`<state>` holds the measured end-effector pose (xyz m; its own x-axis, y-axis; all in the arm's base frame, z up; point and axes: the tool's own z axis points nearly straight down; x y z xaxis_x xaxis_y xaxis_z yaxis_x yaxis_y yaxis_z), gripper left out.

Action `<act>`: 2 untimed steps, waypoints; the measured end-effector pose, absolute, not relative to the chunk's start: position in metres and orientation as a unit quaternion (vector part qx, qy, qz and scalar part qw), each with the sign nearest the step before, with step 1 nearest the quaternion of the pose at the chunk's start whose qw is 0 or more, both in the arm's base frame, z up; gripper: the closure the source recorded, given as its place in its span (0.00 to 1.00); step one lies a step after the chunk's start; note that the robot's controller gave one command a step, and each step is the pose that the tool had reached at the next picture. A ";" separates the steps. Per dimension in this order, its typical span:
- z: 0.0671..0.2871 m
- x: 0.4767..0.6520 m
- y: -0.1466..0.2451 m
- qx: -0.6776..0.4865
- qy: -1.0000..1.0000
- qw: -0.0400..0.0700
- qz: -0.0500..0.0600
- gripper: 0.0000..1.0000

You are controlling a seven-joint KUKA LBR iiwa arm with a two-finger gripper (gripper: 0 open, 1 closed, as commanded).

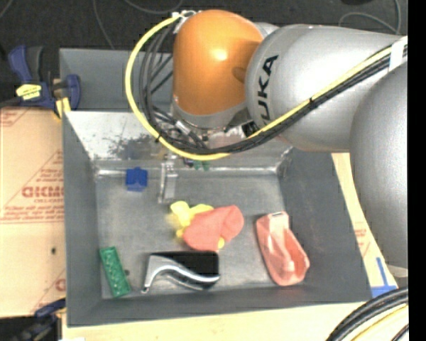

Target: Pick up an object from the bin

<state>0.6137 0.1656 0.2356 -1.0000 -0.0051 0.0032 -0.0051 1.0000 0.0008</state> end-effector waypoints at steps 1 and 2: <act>0.240 0.614 0.165 0.001 -1.000 -0.002 -0.001 0.00; 0.210 0.614 0.153 0.034 -0.999 -0.004 -0.001 0.00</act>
Offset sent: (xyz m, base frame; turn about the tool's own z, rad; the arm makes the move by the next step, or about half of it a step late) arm -0.0054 -0.0324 -0.0834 -0.1684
